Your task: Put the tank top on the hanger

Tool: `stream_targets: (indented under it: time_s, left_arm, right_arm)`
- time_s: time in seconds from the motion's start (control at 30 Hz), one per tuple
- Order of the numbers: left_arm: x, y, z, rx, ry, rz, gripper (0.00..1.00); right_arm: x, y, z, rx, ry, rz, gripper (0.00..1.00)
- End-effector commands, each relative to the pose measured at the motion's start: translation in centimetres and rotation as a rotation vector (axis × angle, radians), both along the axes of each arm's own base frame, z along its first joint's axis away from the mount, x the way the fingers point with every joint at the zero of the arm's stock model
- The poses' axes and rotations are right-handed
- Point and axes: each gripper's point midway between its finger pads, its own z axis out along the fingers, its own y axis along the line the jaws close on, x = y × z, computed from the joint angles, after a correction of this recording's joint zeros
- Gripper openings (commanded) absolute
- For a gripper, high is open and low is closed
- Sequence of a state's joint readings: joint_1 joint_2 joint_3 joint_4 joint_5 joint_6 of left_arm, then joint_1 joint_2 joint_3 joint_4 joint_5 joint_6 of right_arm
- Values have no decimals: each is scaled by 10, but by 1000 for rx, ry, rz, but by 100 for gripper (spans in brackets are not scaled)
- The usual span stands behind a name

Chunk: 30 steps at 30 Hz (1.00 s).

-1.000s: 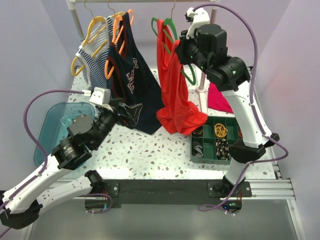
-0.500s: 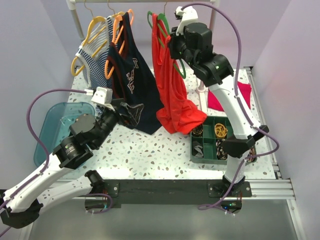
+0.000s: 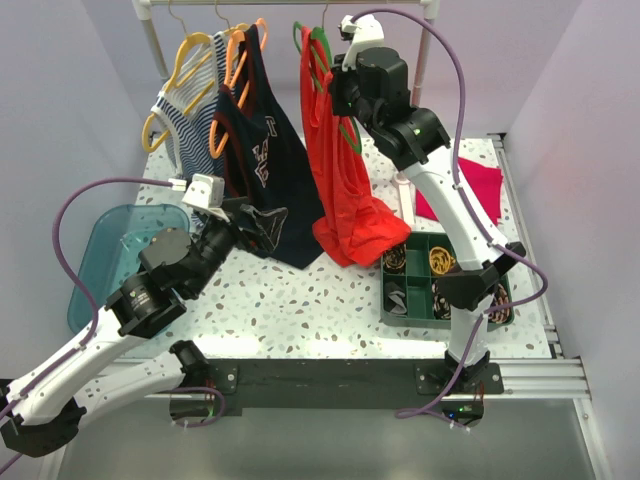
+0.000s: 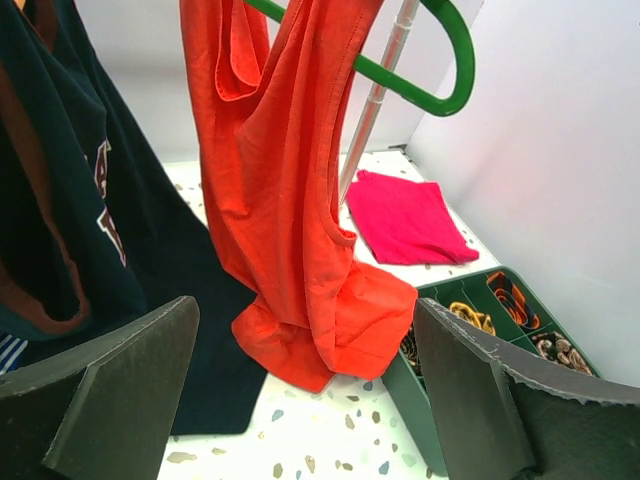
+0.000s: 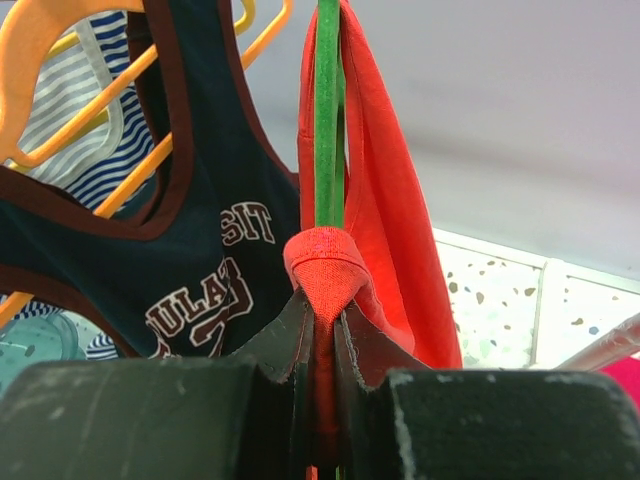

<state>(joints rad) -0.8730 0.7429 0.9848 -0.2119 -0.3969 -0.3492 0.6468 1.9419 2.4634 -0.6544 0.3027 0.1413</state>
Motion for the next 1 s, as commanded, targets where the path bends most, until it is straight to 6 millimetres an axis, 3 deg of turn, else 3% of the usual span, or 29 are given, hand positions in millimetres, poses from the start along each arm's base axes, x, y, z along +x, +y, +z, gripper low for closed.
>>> stream_targets:
  time_s: [0.0, 0.2, 0.6, 0.87, 0.97]
  left_arm:
    - [0, 1, 4, -16, -7, 5, 94]
    - [0, 1, 1, -8, 0, 5, 94]
    - [1, 1, -3, -3, 9, 6, 94]
    - [0, -1, -6, -1, 14, -1, 95]
    - [0, 0, -6, -2, 16, 2, 96]
  right_arm:
    - [7, 0, 38, 84, -116, -14, 0]
    - [13, 4, 24, 76, -96, -16, 0]
    - [11, 3, 26, 91, -98, -16, 1]
    - [4, 1, 30, 106, -97, -7, 19]
    - [-2, 1, 34, 115, -95, 10, 37]
